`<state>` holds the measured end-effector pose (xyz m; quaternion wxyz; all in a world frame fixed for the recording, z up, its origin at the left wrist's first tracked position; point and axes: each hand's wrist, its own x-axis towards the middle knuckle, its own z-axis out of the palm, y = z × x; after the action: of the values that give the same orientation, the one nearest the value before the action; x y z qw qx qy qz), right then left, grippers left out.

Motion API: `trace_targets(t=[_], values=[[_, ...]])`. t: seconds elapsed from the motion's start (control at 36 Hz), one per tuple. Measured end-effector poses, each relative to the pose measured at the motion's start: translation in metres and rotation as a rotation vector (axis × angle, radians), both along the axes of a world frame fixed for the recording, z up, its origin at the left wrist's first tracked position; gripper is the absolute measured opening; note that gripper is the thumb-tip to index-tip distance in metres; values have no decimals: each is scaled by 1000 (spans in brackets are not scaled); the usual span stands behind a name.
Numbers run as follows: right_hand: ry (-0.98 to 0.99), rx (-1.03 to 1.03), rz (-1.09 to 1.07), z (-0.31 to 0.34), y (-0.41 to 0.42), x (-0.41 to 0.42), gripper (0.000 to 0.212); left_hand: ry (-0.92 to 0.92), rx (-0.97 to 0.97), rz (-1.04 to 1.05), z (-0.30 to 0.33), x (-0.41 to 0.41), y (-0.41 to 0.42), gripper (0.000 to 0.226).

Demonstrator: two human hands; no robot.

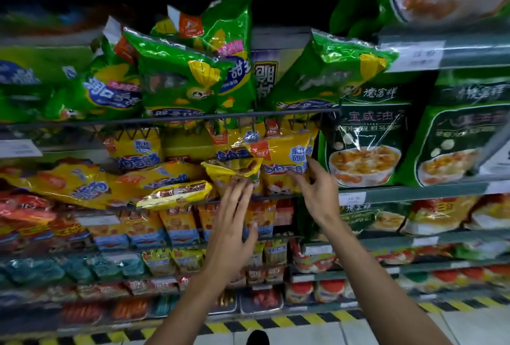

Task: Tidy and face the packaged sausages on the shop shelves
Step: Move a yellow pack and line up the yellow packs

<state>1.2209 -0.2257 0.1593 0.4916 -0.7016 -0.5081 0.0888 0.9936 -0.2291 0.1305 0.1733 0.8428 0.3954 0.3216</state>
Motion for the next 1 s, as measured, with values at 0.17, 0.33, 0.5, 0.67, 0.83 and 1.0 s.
trace_targets(t=[0.17, 0.33, 0.5, 0.67, 0.83, 1.0], values=[[202, 50, 21, -4, 4, 12, 60, -17, 61, 19, 7, 15, 13, 84], [131, -28, 68, -7, 6, 27, 40, -23, 67, 78, 7, 27, 25, 80], [-98, -70, 98, -15, -3, 35, 50, -18, 118, 125, 2, 41, 24, 76], [-192, -50, 104, -13, 1, 35, 56, -45, 228, -34, 9, 58, 18, 70], [90, -24, 115, -16, 0, 25, 65, -85, 59, -62, 20, 80, 19, 84], [327, 85, 190, 13, -3, 24, 58, -34, 67, -55, 21, 87, 22, 88]])
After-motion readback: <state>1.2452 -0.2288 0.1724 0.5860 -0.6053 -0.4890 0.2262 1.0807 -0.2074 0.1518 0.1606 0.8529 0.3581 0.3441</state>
